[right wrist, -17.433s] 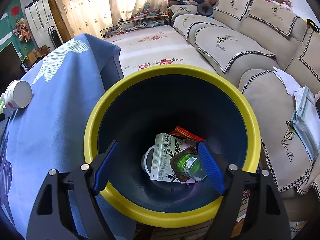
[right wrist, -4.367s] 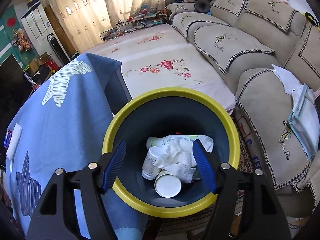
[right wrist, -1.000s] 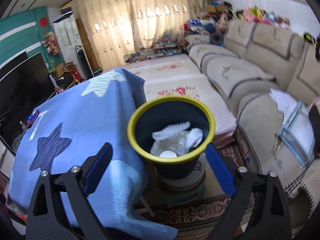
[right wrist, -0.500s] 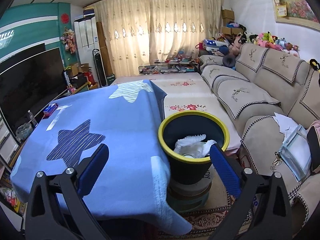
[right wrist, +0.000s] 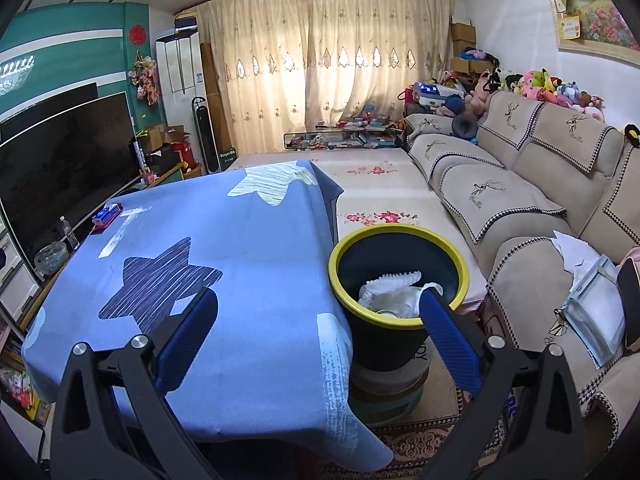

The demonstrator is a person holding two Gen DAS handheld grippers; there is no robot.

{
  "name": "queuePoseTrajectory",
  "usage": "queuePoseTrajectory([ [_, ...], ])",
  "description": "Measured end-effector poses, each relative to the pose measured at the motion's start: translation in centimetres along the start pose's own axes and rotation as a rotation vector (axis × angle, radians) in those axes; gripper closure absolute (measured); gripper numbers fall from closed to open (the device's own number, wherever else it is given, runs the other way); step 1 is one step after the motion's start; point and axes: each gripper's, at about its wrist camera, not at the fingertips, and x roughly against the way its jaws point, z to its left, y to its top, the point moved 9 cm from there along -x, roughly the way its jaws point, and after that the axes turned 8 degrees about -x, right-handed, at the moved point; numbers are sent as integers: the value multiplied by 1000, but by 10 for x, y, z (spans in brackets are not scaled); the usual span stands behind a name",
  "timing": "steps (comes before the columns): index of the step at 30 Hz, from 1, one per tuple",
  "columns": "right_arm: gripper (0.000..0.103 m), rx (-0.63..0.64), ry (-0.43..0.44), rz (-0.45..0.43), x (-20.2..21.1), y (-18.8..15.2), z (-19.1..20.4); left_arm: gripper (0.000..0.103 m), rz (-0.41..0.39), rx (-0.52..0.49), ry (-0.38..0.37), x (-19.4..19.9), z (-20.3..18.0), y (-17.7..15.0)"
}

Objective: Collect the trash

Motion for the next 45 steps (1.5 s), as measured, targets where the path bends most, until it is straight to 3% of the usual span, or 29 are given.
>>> queuePoseTrajectory([
  [45,7,-13,16,3,-4,-5,1,5,20,4,-18,-14,-8,-5],
])
